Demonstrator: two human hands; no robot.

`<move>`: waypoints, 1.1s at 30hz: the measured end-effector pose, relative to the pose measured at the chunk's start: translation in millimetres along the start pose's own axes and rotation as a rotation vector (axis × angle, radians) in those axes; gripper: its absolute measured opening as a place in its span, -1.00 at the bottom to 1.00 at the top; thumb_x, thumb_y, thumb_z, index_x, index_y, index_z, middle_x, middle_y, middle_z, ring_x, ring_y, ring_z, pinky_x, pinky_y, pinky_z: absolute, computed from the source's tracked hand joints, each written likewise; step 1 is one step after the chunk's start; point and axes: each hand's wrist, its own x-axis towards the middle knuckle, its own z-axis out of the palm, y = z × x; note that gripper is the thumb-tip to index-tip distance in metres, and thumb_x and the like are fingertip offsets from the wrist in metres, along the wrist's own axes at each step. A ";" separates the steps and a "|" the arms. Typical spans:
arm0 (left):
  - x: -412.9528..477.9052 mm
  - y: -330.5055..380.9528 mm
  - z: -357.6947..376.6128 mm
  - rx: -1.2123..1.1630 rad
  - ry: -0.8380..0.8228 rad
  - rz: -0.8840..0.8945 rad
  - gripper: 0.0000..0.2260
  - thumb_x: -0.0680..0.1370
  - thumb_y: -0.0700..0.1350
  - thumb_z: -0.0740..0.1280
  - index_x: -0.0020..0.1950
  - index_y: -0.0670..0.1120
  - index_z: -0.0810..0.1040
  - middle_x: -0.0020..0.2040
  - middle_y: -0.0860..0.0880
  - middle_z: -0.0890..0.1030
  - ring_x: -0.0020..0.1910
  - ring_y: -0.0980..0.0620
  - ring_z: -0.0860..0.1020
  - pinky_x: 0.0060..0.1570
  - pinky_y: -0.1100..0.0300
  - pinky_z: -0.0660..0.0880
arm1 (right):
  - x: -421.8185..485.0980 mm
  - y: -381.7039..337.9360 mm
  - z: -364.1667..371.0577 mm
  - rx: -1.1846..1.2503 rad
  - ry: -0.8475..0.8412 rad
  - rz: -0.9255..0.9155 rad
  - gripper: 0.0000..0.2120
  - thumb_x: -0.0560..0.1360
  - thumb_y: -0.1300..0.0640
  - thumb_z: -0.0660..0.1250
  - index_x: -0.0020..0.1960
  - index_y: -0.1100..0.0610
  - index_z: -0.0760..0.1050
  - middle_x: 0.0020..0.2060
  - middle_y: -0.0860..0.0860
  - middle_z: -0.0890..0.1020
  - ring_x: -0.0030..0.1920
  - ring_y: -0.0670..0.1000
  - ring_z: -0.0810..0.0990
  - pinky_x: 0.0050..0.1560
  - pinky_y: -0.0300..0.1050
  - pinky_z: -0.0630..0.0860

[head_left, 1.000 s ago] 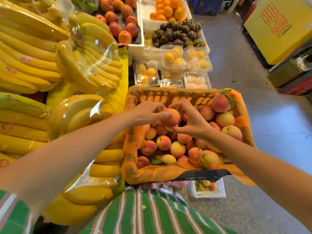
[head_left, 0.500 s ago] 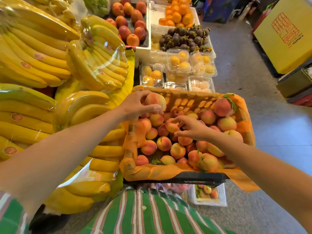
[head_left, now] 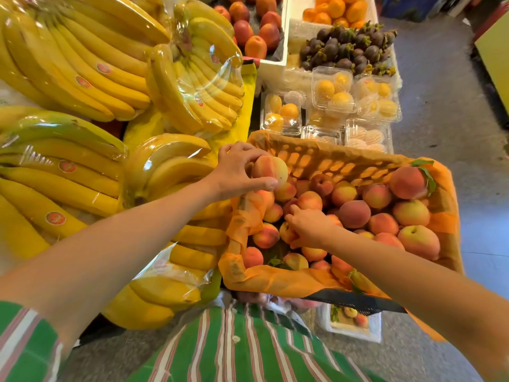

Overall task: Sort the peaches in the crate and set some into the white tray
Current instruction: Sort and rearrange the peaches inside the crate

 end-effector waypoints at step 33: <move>3.5 66.4 19.3 -0.931 -0.455 -0.192 -0.52 0.38 -0.22 0.45 0.27 0.00 0.48 0.18 -0.13 0.55 0.13 -0.10 0.58 -0.05 0.11 0.60 | -133.9 52.1 -25.4 1.052 0.567 0.118 -0.51 0.37 -0.04 0.52 0.23 0.01 0.45 0.11 -0.13 0.58 0.12 -0.10 0.57 0.12 -0.02 0.56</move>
